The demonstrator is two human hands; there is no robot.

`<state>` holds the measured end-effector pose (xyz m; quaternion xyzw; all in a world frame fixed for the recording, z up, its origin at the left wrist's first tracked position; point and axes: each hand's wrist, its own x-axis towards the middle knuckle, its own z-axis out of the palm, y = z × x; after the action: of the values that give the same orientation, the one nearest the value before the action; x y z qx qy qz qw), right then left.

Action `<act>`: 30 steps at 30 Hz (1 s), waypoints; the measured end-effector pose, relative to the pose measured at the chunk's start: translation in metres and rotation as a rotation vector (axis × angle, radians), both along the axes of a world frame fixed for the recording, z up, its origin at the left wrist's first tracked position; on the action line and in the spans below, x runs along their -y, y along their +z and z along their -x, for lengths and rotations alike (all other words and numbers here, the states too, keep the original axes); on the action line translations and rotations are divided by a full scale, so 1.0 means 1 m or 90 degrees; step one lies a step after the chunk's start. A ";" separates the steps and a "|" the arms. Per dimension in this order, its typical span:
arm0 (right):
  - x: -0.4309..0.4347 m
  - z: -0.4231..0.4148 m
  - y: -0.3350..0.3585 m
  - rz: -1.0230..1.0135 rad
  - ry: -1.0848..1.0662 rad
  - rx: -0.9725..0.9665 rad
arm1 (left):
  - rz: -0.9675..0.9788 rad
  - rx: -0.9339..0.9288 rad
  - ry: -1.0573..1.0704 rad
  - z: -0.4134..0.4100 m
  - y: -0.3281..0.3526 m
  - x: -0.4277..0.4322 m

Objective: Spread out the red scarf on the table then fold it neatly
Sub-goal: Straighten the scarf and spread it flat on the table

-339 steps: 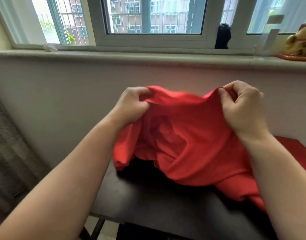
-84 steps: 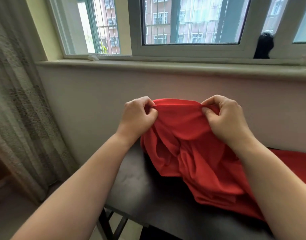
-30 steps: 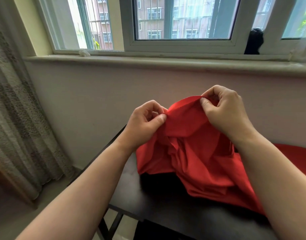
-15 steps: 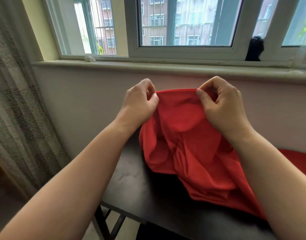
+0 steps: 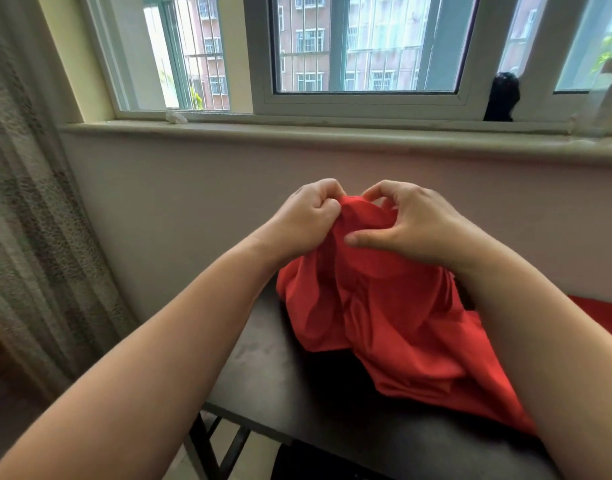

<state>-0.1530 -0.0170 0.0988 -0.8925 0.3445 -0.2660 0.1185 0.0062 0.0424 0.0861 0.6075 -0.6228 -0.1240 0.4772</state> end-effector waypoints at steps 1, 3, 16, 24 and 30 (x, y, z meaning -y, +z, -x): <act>0.000 -0.004 0.001 -0.014 0.030 -0.017 | 0.010 0.016 -0.013 0.002 0.001 -0.001; 0.002 -0.015 0.000 -0.056 0.097 0.013 | 0.032 0.041 -0.024 0.001 0.003 -0.001; 0.012 -0.039 -0.015 -0.006 0.010 0.186 | 0.263 0.067 0.112 -0.013 -0.068 -0.008; 0.014 -0.040 -0.014 0.049 -0.084 0.266 | 0.155 0.064 0.271 0.033 -0.100 -0.008; 0.026 -0.024 -0.011 0.071 -0.138 0.283 | 0.157 0.024 0.218 0.010 -0.089 -0.007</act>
<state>-0.1291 -0.0432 0.0878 -0.7749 0.3884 -0.4857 0.1130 -0.0034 0.0497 -0.0030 0.6437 -0.5297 0.0471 0.5504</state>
